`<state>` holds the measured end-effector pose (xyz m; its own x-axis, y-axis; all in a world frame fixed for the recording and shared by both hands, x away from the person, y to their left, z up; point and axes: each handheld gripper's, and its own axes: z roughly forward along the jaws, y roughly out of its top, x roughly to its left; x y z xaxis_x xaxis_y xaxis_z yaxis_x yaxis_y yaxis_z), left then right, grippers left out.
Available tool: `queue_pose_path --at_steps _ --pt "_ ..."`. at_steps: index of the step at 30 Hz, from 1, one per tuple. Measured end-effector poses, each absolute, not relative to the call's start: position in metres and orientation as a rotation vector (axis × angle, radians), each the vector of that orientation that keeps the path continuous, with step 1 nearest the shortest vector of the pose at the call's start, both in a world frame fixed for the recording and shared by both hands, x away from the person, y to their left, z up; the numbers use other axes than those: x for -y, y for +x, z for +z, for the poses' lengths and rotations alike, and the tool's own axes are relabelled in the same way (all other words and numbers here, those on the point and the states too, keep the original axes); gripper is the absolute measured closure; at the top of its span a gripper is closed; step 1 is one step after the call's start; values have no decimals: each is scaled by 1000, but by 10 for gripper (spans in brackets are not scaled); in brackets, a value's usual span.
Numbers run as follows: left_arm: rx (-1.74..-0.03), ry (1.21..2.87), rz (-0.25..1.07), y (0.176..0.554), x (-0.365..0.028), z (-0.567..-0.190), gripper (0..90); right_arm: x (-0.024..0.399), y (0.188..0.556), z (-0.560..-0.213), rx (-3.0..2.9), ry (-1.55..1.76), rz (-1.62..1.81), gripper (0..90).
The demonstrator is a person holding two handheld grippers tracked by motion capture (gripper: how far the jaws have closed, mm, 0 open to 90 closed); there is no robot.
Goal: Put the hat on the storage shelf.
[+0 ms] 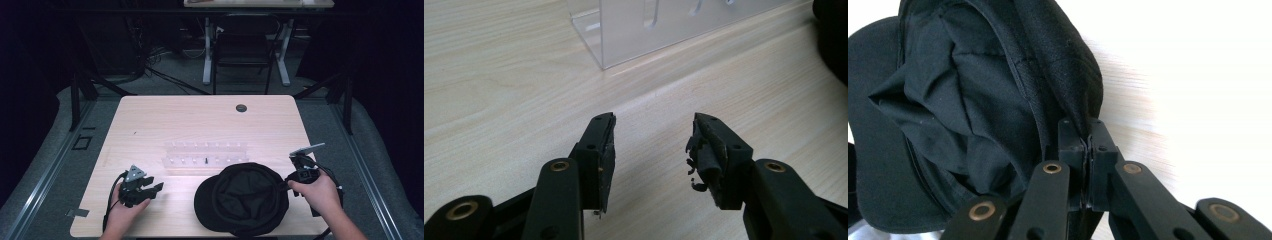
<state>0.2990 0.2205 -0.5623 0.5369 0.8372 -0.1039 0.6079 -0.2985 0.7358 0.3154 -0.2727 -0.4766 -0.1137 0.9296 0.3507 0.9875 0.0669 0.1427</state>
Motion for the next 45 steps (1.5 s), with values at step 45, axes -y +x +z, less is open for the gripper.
queue_pose_path --at_steps 45 --pt "-1159 2034 387 299 -220 -563 524 224 318 -363 2194 -1907 -501 882"
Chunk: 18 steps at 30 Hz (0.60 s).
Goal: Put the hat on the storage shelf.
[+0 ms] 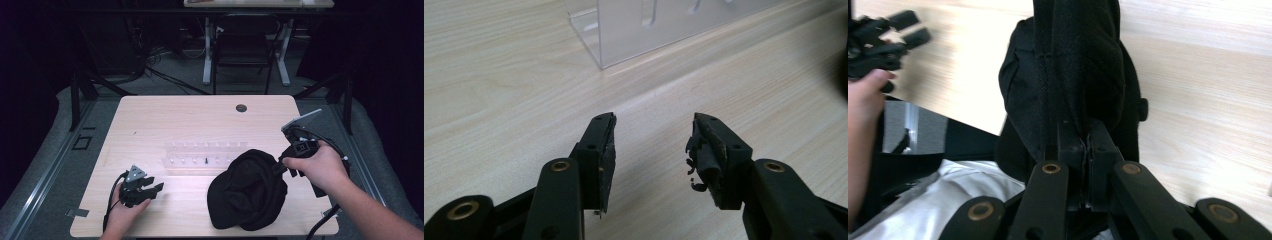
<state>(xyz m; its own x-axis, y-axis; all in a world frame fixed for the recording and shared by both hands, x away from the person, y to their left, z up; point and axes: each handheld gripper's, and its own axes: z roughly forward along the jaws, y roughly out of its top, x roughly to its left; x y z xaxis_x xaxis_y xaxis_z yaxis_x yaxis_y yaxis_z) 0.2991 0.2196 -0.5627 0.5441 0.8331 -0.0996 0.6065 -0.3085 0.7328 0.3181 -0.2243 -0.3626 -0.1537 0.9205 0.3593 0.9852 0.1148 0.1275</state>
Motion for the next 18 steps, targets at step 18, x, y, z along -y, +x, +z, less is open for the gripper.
queue_pose_path --at_steps 18 --pt "-1160 2034 381 300 -220 -563 526 226 322 -358 1850 -1742 -774 883"
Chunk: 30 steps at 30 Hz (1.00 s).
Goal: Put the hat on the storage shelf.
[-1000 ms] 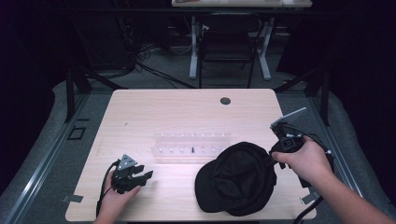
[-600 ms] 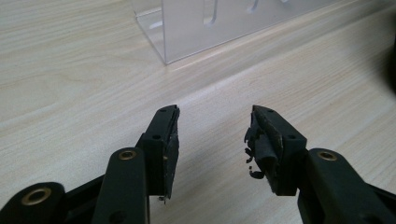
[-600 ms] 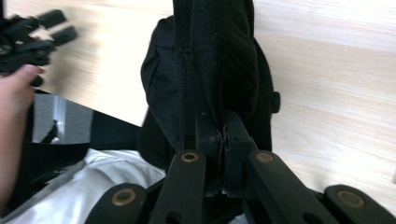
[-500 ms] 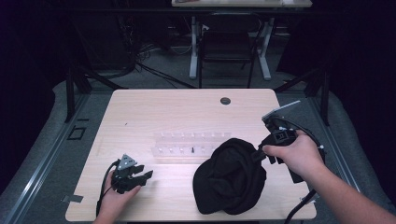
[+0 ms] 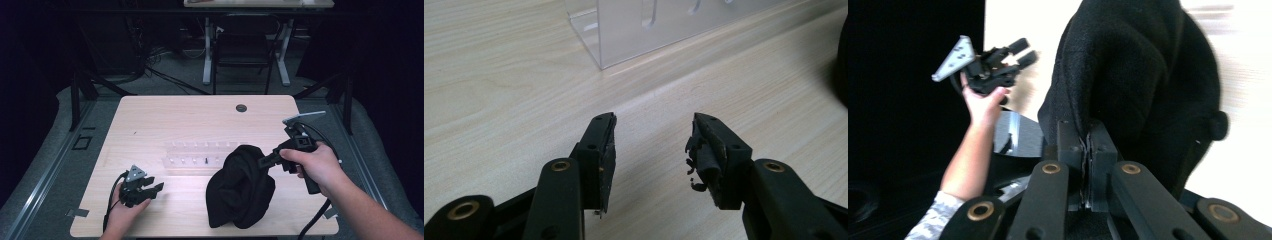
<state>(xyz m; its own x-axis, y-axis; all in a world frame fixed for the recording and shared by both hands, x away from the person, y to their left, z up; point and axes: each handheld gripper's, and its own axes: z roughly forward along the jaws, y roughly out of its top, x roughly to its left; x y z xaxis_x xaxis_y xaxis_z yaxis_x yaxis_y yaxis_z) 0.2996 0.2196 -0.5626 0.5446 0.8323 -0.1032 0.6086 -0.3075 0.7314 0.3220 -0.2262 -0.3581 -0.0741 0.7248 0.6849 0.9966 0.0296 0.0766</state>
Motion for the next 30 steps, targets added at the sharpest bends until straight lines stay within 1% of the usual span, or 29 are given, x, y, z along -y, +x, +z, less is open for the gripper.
queue_pose_path --at_steps 8,22,30 --pt "-1162 2034 375 300 -221 -562 526 226 323 -355 1801 -1640 -914 883" --pt "-1161 2031 378 300 -221 -562 515 227 326 -346 1740 -1585 -1104 884" --pt "-1158 2032 379 300 -220 -562 516 222 329 -331 1750 -1568 -1200 884"
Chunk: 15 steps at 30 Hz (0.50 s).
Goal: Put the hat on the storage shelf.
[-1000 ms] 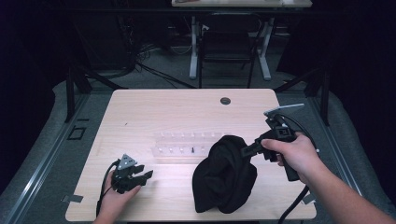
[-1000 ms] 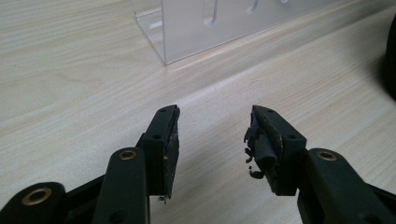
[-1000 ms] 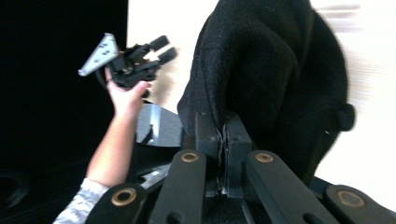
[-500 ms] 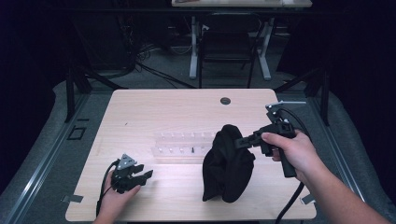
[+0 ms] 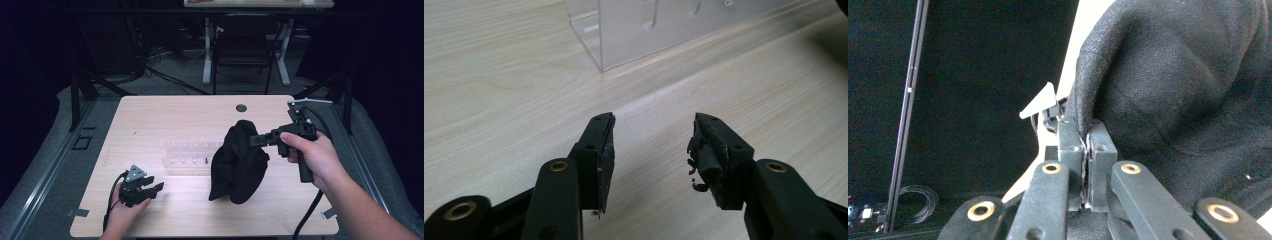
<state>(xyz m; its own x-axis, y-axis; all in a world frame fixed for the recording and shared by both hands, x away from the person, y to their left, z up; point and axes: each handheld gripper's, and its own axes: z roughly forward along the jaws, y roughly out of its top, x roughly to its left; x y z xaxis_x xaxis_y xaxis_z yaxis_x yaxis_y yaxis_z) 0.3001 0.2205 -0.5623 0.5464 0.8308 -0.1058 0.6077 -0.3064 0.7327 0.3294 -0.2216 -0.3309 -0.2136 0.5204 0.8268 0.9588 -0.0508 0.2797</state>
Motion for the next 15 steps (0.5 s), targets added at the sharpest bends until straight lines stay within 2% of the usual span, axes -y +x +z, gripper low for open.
queue_pose_path --at_steps 15 --pt "-1158 2040 374 300 -220 -562 518 214 342 -322 1779 -1550 -1318 884"
